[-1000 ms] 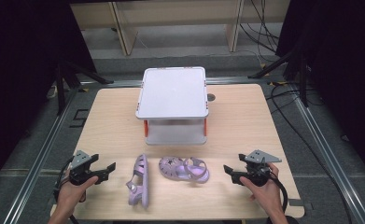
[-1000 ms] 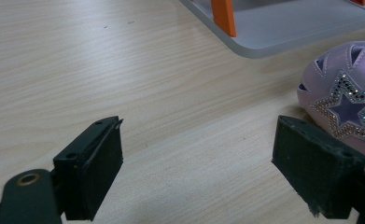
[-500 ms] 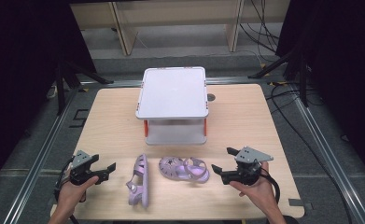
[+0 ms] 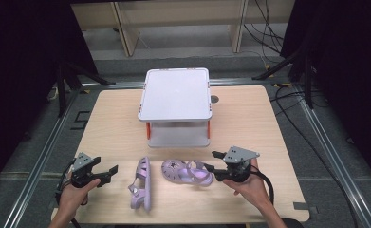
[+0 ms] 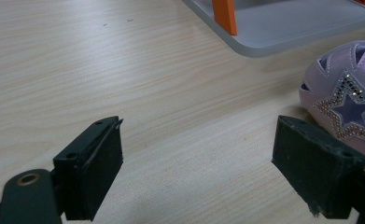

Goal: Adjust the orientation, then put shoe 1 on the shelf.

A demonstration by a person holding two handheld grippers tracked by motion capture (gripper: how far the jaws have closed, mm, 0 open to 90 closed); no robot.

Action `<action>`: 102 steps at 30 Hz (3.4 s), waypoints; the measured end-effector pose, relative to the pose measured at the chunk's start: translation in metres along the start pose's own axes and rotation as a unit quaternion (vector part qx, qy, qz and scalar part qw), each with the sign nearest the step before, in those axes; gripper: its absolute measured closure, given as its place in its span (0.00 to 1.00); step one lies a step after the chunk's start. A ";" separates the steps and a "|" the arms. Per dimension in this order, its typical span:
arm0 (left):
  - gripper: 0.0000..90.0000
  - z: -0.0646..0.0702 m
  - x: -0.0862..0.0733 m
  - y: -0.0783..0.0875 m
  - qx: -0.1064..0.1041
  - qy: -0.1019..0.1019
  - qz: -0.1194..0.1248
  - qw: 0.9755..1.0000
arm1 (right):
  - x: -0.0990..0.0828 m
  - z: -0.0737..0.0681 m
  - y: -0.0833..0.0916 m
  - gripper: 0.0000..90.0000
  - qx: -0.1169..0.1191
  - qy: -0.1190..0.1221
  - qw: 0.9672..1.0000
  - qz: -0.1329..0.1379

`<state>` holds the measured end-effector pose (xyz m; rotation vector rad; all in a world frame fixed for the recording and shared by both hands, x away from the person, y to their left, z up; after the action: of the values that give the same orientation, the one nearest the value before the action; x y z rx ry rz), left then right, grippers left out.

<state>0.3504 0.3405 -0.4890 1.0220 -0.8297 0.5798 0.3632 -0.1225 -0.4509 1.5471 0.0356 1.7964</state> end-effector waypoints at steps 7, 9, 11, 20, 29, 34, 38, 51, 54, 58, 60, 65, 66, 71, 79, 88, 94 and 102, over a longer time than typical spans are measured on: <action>0.17 0.000 0.000 -0.001 -0.001 0.003 0.000 1.000 | -0.001 0.004 -0.020 0.51 0.023 0.006 1.000 -0.011; 0.17 -0.001 0.000 -0.001 -0.001 0.003 0.002 1.000 | -0.001 0.004 -0.023 0.52 0.031 0.005 0.999 -0.011; 0.17 0.000 0.000 -0.001 0.000 0.004 0.001 1.000 | -0.001 0.003 -0.028 0.52 0.036 0.006 0.999 -0.011; 0.17 0.000 0.000 -0.003 -0.002 -0.004 -0.003 1.000 | 0.002 0.001 -0.039 0.52 0.049 0.021 0.998 -0.024; 0.17 0.001 0.000 -0.003 -0.003 -0.003 -0.003 1.000 | 0.002 0.002 -0.046 0.52 0.054 0.028 0.998 -0.028; 0.17 0.001 0.000 -0.002 -0.003 -0.002 -0.001 1.000 | 0.004 0.001 -0.052 0.54 0.060 0.041 0.997 -0.033; 0.17 0.001 0.000 -0.001 0.000 -0.001 -0.002 1.000 | 0.005 -0.002 -0.056 0.60 0.075 0.060 0.995 -0.037; 0.17 0.004 0.000 0.001 -0.005 -0.003 0.000 1.000 | 0.009 -0.003 -0.066 0.79 0.101 0.072 0.992 -0.037; 0.17 0.004 0.000 0.000 -0.009 -0.007 0.000 1.000 | 0.010 -0.001 -0.063 0.90 0.103 0.074 0.991 -0.034; 0.17 0.004 0.000 -0.001 -0.009 -0.008 0.000 1.000 | 0.010 -0.002 -0.063 0.90 0.103 0.082 0.991 -0.039; 0.17 0.004 0.000 -0.001 -0.008 -0.006 0.001 1.000 | 0.010 -0.002 -0.063 0.89 0.103 0.080 0.991 -0.040; 0.17 0.004 0.000 0.000 -0.007 -0.005 0.001 1.000 | 0.010 -0.002 -0.062 0.91 0.094 0.070 0.992 -0.047; 0.17 0.004 0.000 0.000 -0.007 -0.005 0.001 1.000 | 0.010 -0.002 -0.062 0.91 0.093 0.068 0.992 -0.046; 0.17 0.004 0.000 0.000 -0.010 -0.005 0.003 1.000 | 0.010 -0.004 -0.060 0.93 0.086 0.050 0.994 -0.048; 0.17 0.004 0.001 0.001 -0.009 -0.003 0.005 1.000 | 0.011 -0.015 -0.046 0.87 0.093 -0.038 0.994 -0.047; 0.17 0.004 0.000 0.002 -0.008 -0.004 0.004 1.000 | 0.013 -0.030 -0.037 0.82 0.092 -0.078 0.992 -0.048; 0.17 0.003 0.000 0.001 -0.008 -0.005 0.004 1.000 | 0.016 -0.042 -0.031 0.73 0.080 -0.070 0.993 -0.054; 0.17 0.004 0.000 0.002 -0.008 -0.003 0.004 1.000 | 0.016 -0.048 -0.026 0.65 0.062 -0.058 0.994 -0.075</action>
<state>0.3477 0.3380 -0.4868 1.0065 -0.8427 0.5766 0.3353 -0.0744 -0.4621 1.6874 0.2061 1.6105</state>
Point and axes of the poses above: each handheld gripper's, and its own axes: y roughly backward along the jaws, x roughly out of its top, z roughly to its right, the point moved 2 cm from there along -y, roughly forward along the jaws, and after that the axes turned 14 degrees about y, right-handed, at the moved point
